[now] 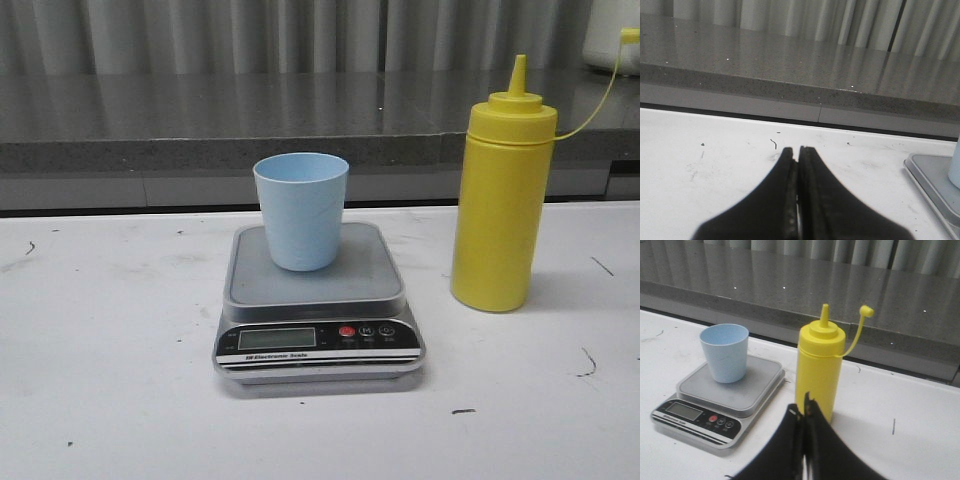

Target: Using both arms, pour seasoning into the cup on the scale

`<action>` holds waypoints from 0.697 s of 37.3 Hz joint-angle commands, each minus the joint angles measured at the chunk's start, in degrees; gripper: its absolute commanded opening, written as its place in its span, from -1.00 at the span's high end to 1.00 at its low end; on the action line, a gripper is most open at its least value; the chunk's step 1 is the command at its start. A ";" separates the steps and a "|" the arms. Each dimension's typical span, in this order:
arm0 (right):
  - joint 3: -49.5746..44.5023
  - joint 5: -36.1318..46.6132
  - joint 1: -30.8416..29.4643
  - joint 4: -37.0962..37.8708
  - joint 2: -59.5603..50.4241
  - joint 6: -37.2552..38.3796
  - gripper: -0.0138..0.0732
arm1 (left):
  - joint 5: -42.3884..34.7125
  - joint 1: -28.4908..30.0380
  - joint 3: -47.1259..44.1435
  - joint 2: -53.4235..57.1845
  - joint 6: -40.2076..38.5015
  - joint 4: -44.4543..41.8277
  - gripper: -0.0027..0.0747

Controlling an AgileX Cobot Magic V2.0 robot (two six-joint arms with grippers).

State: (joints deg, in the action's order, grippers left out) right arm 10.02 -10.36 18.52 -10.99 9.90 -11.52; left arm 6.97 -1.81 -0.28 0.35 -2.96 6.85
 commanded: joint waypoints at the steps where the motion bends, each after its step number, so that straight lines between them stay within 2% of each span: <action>1: -1.85 8.50 -3.53 1.17 -1.75 -0.21 0.82 | -5.09 0.13 -1.32 0.89 -0.51 0.07 0.98; 6: -6.18 9.20 -10.34 1.73 -5.76 0.99 0.82 | -5.09 0.13 -1.32 0.89 -0.51 0.07 0.98; 12: -10.02 9.03 -15.55 4.59 -10.50 5.83 0.82 | -5.09 0.13 -1.32 0.89 -0.51 0.07 0.98; 26: -11.27 4.54 -16.30 4.59 -11.41 7.77 0.82 | -5.19 0.13 -1.32 0.89 -0.51 0.07 0.98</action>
State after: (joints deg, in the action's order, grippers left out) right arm -1.52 -9.54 2.48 -6.89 -0.53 -4.04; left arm 6.71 -1.81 -0.28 0.35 -2.96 6.85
